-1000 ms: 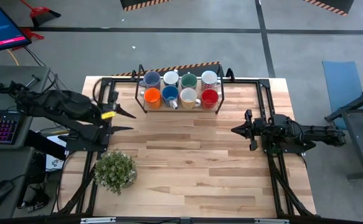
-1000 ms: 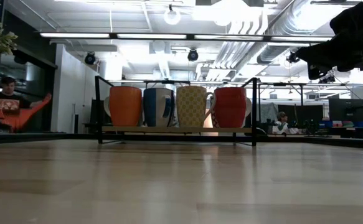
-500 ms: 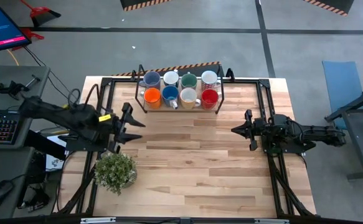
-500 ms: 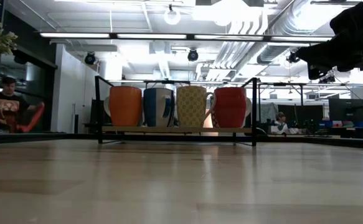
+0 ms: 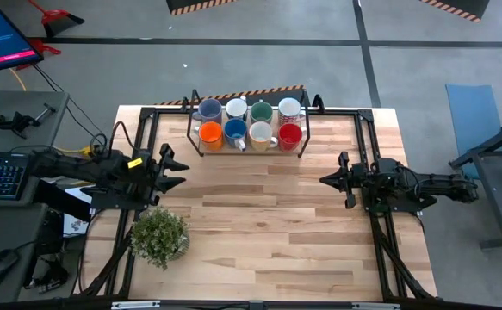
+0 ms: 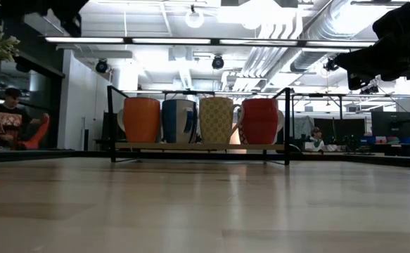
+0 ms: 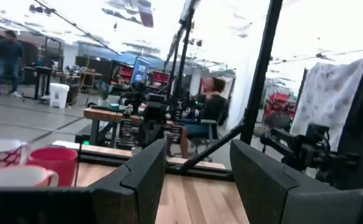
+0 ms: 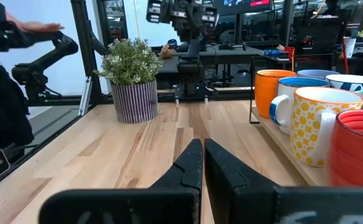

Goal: Place coffee mugs
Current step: Return to Home Position

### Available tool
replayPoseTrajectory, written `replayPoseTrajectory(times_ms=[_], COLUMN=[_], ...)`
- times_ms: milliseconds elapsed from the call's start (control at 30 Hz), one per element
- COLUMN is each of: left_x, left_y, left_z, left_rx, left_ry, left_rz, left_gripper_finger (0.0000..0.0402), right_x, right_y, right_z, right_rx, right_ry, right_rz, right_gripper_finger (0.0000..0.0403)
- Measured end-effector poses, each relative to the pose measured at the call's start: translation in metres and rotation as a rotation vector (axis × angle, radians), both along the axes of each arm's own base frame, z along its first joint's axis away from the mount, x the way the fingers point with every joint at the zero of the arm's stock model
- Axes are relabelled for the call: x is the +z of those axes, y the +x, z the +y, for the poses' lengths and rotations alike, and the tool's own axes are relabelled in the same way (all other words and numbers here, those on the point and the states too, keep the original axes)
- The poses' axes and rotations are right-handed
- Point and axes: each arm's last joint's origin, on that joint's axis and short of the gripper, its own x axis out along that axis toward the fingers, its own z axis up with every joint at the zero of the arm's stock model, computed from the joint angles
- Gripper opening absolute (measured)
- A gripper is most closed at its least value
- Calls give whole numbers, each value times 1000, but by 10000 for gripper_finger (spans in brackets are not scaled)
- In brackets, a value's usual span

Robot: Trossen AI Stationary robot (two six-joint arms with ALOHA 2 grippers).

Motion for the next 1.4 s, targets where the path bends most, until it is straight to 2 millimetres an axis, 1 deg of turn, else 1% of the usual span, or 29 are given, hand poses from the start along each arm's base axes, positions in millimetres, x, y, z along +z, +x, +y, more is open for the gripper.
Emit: replayPoseTrajectory(times_ms=[167, 267, 533, 633, 767, 1000, 1233, 1400], left_x=[-14, -22, -51, -53, -56, -71, -71, -70], left_y=[-9, -11, -14, -16, -17, -14, -14, -14], left_z=[3, 4, 7, 8, 8, 8, 9, 9], left_rx=[13, 15, 30, 34, 47, 74, 107, 122], left_ry=[-20, -21, -73, -70, -23, 5, 9, 66], left_rz=[-76, -81, -70, -72, -38, 116, 118, 108], left_gripper_finger=[168, 168, 168, 168, 168, 168, 168, 168], right_x=[0, 0, 0, 0, 0, 0, 0, 0], right_y=[0, 0, 0, 0, 0, 0, 0, 0], right_z=[0, 0, 0, 0, 0, 0, 0, 0], right_rx=[0, 0, 0, 0, 0, 0, 0, 0], right_ry=[0, 0, 0, 0, 0, 0, 0, 0], right_rz=[0, 0, 0, 0, 0, 0, 0, 0], right_gripper_finger=[2, 2, 2, 2, 2, 2, 2, 2])
